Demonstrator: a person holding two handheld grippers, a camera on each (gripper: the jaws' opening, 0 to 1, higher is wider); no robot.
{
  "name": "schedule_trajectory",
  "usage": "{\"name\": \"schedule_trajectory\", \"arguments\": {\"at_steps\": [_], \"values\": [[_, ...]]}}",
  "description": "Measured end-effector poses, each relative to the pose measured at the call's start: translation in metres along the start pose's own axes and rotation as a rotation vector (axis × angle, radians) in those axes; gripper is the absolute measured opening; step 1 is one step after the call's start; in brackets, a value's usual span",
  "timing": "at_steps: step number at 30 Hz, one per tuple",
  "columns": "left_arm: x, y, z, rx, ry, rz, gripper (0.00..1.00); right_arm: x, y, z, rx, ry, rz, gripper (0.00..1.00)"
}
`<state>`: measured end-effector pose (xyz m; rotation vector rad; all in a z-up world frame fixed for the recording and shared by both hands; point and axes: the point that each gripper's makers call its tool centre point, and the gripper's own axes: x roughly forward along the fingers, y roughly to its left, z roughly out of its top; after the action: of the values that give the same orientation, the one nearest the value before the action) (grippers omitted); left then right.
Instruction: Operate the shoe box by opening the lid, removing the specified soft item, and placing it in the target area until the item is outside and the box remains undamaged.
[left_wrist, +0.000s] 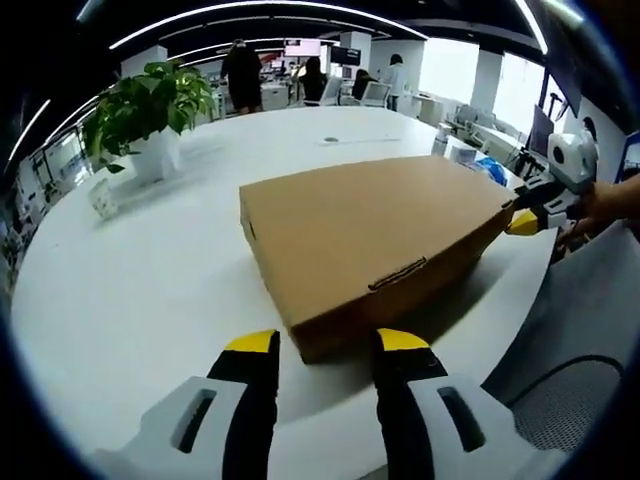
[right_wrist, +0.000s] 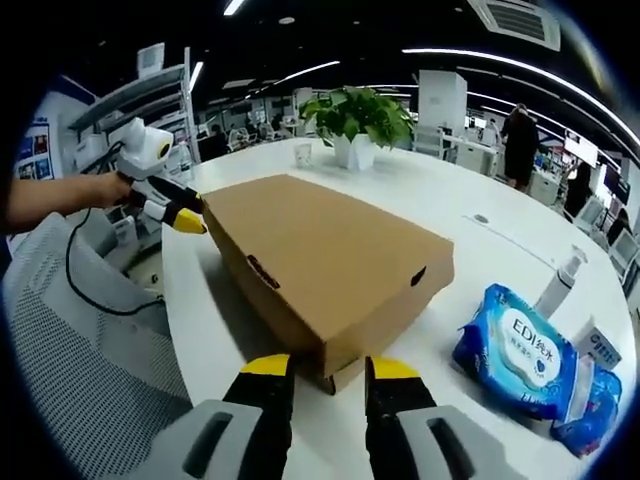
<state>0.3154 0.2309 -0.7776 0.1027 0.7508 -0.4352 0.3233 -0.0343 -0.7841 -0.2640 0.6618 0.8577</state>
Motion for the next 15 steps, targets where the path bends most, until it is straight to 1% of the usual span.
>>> {"name": "schedule_trajectory", "arguments": {"at_steps": [2,5,8,15], "values": [[-0.002,0.000,0.001,0.006,-0.006,0.002,0.36,-0.003,0.001,0.003,-0.016,-0.007,-0.002,0.24],[-0.003,-0.003,0.004,0.018,-0.021,-0.014,0.33,-0.005,0.000,0.011,-0.047,-0.034,-0.008,0.24],[-0.001,-0.004,0.003,0.021,-0.017,-0.020,0.32,-0.004,0.002,0.013,-0.055,-0.036,0.003,0.24],[0.005,-0.006,-0.002,0.027,-0.006,-0.023,0.34,0.001,0.001,0.008,-0.033,-0.017,-0.006,0.23]]}}
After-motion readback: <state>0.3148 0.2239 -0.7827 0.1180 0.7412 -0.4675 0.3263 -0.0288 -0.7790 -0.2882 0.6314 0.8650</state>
